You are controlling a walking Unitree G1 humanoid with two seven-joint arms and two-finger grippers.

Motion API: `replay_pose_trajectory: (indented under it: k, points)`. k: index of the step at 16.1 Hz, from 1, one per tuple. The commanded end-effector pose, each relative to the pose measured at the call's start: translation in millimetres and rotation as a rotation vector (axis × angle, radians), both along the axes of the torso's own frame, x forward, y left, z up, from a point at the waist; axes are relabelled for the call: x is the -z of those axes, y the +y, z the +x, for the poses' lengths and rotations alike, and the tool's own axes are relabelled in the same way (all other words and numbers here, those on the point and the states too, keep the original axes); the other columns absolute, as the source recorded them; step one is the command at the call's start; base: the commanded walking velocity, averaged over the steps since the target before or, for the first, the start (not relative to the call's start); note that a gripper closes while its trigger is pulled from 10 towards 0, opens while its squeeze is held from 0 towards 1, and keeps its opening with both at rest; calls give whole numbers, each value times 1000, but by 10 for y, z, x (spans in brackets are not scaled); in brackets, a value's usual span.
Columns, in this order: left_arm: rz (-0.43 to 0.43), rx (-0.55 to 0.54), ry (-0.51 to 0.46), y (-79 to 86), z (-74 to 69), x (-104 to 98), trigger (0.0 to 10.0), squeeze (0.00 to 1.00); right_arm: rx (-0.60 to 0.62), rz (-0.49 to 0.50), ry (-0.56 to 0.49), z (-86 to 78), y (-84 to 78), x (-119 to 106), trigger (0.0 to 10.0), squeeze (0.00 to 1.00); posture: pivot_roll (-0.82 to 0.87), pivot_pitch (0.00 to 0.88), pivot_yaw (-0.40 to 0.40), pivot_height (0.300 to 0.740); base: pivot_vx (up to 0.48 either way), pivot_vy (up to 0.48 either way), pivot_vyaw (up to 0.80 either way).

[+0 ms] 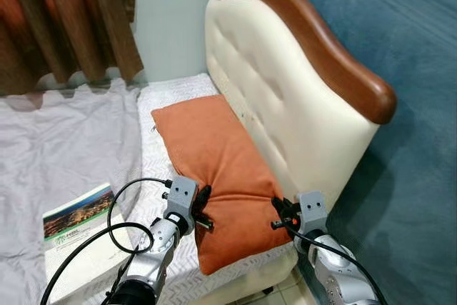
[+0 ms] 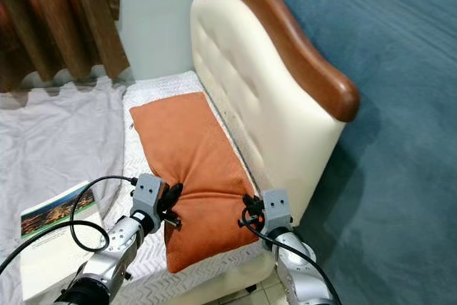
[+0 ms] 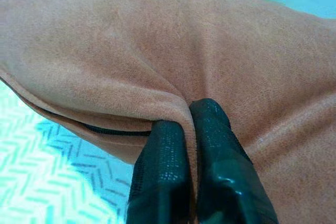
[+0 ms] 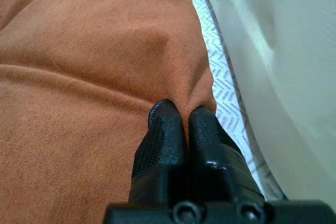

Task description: Clean up the room

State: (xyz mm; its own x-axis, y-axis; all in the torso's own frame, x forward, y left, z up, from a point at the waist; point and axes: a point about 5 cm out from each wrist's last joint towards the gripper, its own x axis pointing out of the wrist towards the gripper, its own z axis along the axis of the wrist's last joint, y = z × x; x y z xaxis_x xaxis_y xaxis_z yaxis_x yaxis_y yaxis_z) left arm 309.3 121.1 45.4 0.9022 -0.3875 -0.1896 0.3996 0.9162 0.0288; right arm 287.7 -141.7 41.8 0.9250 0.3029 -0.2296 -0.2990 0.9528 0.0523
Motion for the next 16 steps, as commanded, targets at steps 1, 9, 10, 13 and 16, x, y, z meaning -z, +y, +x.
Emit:
replay_pose_trajectory:
  k: [1, 9, 10, 13, 16]
  points:
    - [7, -42, -62, 102, 39, -94, 10000, 0, 63, -12, -52, 71, -164, -106, 10000, 0, -62, 68, -15, 740, 398, -262, 0]
    - [-6, -8, -35, 105, 65, -82, 10000, 0, 58, -30, -39, 61, -179, -81, 10000, 0, -71, 52, -11, 740, 403, -227, 296]
    - [-7, -5, -32, 119, 73, -84, 10000, 0, 57, -31, -37, 50, -183, -70, 10000, 0, -73, 47, -11, 740, 416, 0, 0]
    - [16, 15, -33, 131, 84, -86, 10000, 0, 58, -27, -42, 41, -192, -69, 10000, 0, -76, 48, -10, 740, 423, 0, 0]
    - [64, 23, -40, 93, 90, -79, 10000, 0, 61, -38, -35, 26, -206, -56, 10000, 0, -80, 50, -10, 740, 140, 0, 0]
